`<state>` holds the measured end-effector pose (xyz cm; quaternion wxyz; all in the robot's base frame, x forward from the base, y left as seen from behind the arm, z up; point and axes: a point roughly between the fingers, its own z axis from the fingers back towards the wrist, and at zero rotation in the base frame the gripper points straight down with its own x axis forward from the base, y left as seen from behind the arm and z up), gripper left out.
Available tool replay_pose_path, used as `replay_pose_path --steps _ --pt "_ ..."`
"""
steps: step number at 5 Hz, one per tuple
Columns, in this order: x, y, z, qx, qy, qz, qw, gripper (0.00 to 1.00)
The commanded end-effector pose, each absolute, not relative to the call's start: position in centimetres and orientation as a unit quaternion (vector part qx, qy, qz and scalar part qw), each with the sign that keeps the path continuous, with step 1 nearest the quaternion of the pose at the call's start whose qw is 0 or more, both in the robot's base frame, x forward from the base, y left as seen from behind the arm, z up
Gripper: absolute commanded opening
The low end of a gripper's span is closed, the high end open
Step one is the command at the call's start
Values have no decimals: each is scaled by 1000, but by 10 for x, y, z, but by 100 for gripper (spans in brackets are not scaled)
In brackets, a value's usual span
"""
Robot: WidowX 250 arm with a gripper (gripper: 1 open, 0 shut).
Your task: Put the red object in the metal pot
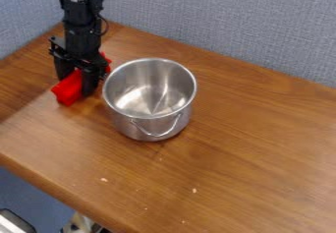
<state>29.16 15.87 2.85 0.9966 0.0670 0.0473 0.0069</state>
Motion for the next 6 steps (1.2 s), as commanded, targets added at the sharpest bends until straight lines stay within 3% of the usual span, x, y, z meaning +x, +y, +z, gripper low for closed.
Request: replay_pose_path --steps 1,6 --pt "301 166 55 83 10 17 996 0" --pt "298 166 76 73 -5 41 996 0"
